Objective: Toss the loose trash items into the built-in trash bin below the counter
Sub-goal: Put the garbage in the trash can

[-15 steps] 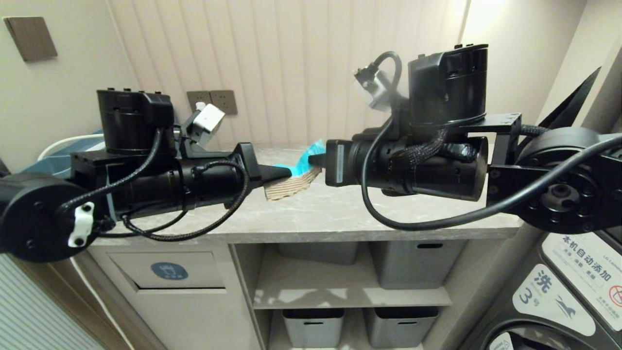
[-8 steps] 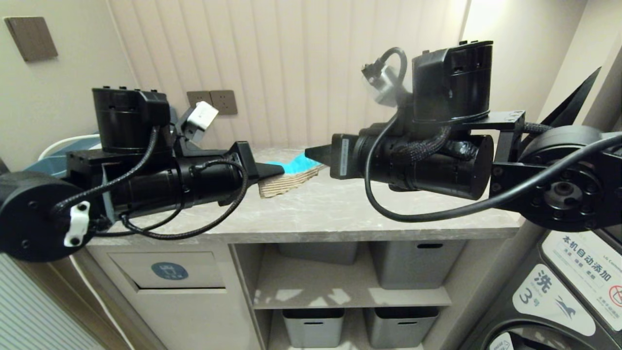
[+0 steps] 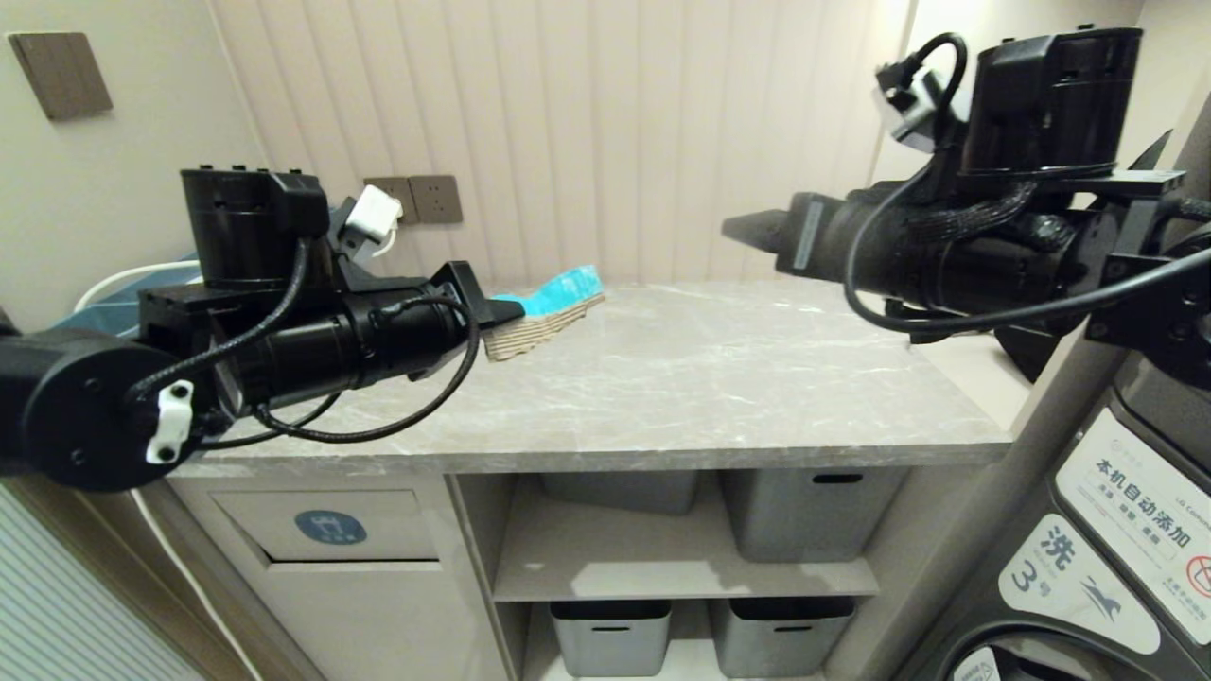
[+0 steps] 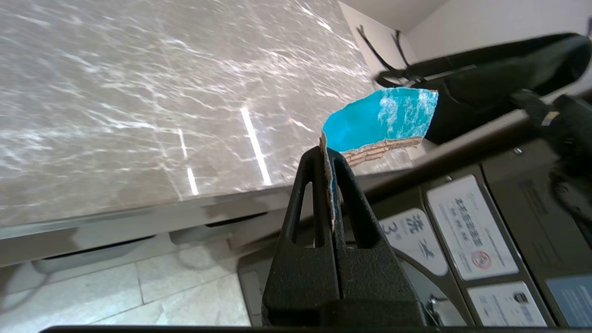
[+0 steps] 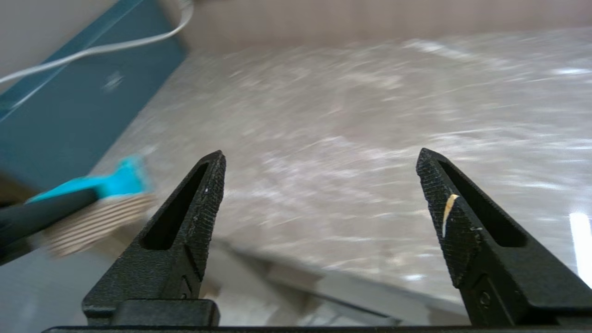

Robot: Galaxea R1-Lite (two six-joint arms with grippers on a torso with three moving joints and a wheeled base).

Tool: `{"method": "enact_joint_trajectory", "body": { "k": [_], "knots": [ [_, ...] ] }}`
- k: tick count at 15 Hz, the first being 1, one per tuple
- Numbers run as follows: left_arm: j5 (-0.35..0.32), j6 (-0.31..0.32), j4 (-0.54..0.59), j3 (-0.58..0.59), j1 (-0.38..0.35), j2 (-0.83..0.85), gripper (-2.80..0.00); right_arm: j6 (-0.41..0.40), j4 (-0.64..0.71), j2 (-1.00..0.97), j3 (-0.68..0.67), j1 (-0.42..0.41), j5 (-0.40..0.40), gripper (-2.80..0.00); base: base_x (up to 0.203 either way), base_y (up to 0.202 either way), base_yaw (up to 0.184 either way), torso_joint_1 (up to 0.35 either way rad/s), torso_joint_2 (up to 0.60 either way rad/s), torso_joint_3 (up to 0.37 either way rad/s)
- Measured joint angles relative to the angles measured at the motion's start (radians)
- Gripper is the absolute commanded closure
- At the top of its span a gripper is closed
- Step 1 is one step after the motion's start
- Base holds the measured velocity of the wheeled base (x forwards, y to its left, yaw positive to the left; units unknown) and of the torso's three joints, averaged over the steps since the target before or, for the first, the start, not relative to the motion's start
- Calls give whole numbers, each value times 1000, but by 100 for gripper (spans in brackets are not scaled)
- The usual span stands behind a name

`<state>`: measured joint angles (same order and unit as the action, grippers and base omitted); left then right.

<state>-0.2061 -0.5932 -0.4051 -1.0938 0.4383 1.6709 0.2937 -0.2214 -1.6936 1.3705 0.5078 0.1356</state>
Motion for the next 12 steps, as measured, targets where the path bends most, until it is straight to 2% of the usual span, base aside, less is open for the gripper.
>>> {"method": "enact_joint_trajectory", "body": {
  "k": [3, 5, 9, 12],
  "knots": [
    [10, 52, 6, -2, 3, 4, 0, -70, -52, 97, -98, -157, 11, -280, 0, 0, 0, 0, 0, 0],
    [11, 91, 13, -14, 7, 11, 0, -112, -82, 197, -206, -230, 10, -280, 0, 0, 0, 0, 0, 0],
    [39, 179, 26, -43, 35, 43, 0, -175, -94, 446, -480, -343, -19, -280, 0, 0, 0, 0, 0, 0],
    [47, 242, 14, -50, 65, 71, 0, -320, -94, 643, -706, -379, -85, -280, 0, 0, 0, 0, 0, 0]
  ]
}}
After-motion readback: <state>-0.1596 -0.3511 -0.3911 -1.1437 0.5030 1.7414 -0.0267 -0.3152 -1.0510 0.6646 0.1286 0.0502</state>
